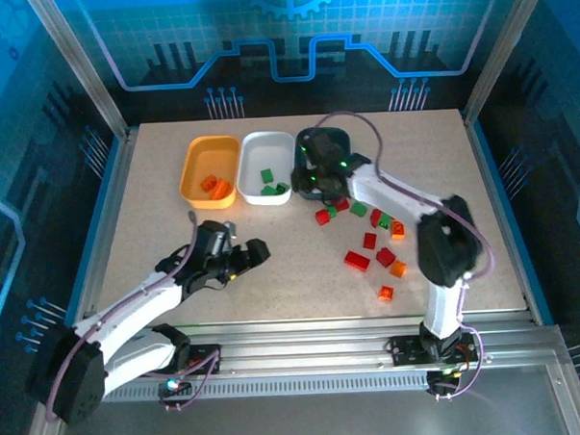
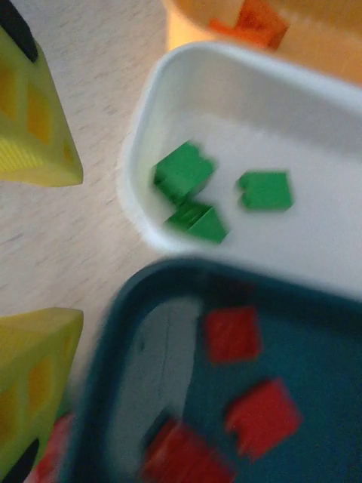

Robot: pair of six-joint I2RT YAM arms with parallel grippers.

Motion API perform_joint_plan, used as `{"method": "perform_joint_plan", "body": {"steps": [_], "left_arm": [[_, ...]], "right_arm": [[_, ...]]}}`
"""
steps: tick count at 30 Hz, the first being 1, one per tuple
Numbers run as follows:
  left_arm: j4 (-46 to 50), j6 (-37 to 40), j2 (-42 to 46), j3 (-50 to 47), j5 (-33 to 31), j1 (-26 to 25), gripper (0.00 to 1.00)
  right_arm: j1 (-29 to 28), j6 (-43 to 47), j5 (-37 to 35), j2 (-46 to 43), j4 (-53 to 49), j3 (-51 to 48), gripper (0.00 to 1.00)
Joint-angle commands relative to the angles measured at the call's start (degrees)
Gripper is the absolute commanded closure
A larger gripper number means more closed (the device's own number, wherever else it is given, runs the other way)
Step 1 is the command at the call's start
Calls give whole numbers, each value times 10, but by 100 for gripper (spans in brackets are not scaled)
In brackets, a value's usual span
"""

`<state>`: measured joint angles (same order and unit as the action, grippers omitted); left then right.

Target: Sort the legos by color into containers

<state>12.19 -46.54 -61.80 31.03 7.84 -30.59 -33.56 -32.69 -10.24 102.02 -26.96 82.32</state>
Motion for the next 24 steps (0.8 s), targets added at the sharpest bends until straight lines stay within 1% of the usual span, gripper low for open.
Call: {"method": "perform_joint_plan", "body": {"steps": [1,5,7,10,13,16,19,22,24], "left_arm": [[-36,54,-54,42,-33,-64,7],[-113,70,-125,63,-31,-140,12],[-153,64,-153,67,-39,-165,12],[-185,50,-186,75,-34,-176,12],[-184,52,-197,80,-36,-177,12],[-171,51,-187,72,-56,-176,11],[-158,43,-172,59,-75,-175,8],[-159,33,-159,43,-82,-175,7],[-159,28,-151,34,-87,-175,7]], "right_arm": [[19,-73,-93,-115,-38,-143,50],[70,-133,-112,-245,-97,-293,44],[112,-149,-106,-308,-133,-356,42],[177,-157,-78,-400,-160,-423,41],[222,-149,-36,-464,-165,-466,40],[244,-145,2,-467,-179,-479,39],[248,-124,49,-444,-161,-489,41],[247,-109,75,-408,-151,-488,43],[246,-104,79,-391,-145,-490,44]]}}
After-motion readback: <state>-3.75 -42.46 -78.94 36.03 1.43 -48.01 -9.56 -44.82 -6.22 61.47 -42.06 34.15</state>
